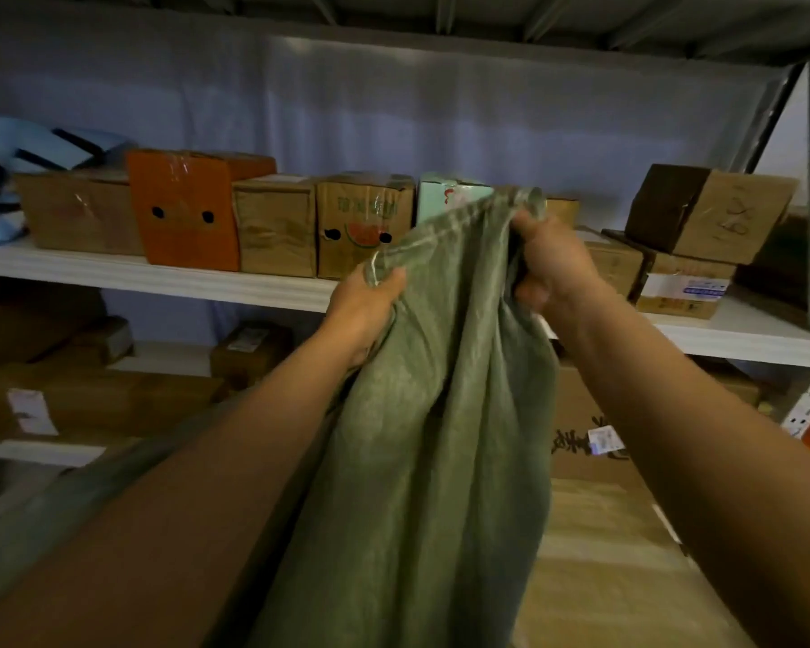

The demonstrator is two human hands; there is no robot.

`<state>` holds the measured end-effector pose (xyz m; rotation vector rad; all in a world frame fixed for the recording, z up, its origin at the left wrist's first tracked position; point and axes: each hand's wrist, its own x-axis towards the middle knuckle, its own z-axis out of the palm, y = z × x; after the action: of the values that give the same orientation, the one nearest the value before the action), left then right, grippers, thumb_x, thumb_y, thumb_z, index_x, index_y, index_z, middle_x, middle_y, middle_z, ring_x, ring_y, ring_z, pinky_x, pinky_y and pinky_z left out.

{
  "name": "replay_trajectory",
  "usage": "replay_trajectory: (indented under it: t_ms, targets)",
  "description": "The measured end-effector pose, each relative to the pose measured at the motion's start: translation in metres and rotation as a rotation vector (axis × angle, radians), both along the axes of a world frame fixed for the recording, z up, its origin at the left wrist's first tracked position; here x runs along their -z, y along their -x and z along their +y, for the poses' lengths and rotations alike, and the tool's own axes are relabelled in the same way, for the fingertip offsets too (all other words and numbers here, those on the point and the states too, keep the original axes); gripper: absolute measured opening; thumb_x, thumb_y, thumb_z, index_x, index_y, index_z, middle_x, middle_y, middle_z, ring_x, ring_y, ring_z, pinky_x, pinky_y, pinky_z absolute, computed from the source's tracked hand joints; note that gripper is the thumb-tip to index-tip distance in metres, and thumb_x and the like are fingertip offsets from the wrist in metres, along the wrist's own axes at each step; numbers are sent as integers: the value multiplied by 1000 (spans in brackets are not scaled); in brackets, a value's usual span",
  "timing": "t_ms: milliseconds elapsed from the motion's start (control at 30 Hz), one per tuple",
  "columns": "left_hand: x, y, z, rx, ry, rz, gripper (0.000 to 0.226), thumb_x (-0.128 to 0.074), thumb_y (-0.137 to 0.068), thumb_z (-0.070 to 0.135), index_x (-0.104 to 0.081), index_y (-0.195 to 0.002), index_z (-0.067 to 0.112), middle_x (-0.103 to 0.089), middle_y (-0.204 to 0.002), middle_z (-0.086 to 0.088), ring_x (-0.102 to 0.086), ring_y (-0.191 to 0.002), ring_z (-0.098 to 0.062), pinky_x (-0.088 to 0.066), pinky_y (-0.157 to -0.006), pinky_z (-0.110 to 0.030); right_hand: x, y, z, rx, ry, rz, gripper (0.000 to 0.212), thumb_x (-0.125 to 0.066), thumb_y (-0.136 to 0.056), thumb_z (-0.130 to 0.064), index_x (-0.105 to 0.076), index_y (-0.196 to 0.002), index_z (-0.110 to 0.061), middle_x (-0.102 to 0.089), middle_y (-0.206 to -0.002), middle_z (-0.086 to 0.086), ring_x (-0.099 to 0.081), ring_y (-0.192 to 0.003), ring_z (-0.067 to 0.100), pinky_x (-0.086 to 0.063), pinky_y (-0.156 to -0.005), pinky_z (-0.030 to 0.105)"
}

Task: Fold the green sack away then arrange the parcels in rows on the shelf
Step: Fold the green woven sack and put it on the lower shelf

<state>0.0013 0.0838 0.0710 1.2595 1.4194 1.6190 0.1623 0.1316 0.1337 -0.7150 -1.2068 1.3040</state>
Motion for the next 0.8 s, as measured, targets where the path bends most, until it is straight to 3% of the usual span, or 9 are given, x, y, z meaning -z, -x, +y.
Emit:
replay_trajectory:
  t_ms: [67,267,333,433,567,633,700,800]
  targets:
    - [-12,0,1,35,-78,-12,31,-52,-97,27,-56,-127,21,-63,-117,2,-59,-110,-17,-46,-98,-33,-15,5,8,2,-45,77,20,-50,-95,-12,-59,-111,-5,-69,-102,16,-69,-92,28,-59,-79,40]
    - [16,4,2,72,12,-114,32,-54,-95,29,-57,-125,21,-65,-119,-4,-61,-111,-22,-46,-102,-46,26,17,11,28,19,-314,19,-51,-96,-20,-64,-105,-8,-70,-100,13,-67,-96,29,-55,-88,41]
    - [3,4,6,55,-34,-96,31,-54,-95,28,-57,-125,20,-65,-119,-2,-61,-111,-21,-46,-102,-44,5,15,17,30,-56,-185,20,-54,-94,-15,-63,-107,-3,-71,-94,13,-69,-88,27,-57,-85,43]
    - [-20,1,10,60,-155,-25,27,-53,-96,22,-58,-122,18,-64,-118,-1,-60,-113,-21,-45,-103,-40,-24,18,16,19,-162,-2,10,-54,-92,-11,-62,-92,-5,-69,-80,11,-69,-77,25,-58,-78,42]
    - [-1,-9,9,137,-54,-123,19,-59,-92,28,-58,-111,28,-66,-118,-3,-61,-112,-22,-46,-102,-47,11,35,8,-47,-55,-262,21,-51,-96,-15,-61,-107,-2,-68,-100,19,-67,-95,32,-56,-85,43]
    - [11,-19,8,164,0,-151,50,-70,-81,36,-52,-125,22,-62,-124,-5,-59,-116,-23,-45,-104,-47,27,41,4,-82,1,-377,15,-50,-95,-12,-63,-91,-6,-68,-89,15,-66,-84,30,-58,-73,34]
    - [9,-25,10,116,41,-110,86,-79,-60,43,-39,-131,16,-60,-125,-4,-58,-115,-21,-46,-102,-44,28,47,3,-113,37,-367,14,-50,-93,-9,-62,-86,-7,-66,-83,14,-64,-76,25,-55,-69,31]
    - [2,-17,16,101,44,-108,87,-88,-47,30,-48,-122,13,-66,-115,-6,-65,-105,-23,-52,-94,-46,18,43,1,-244,63,-375,20,-55,-79,-17,-62,-93,-6,-63,-89,16,-61,-83,27,-52,-83,40]
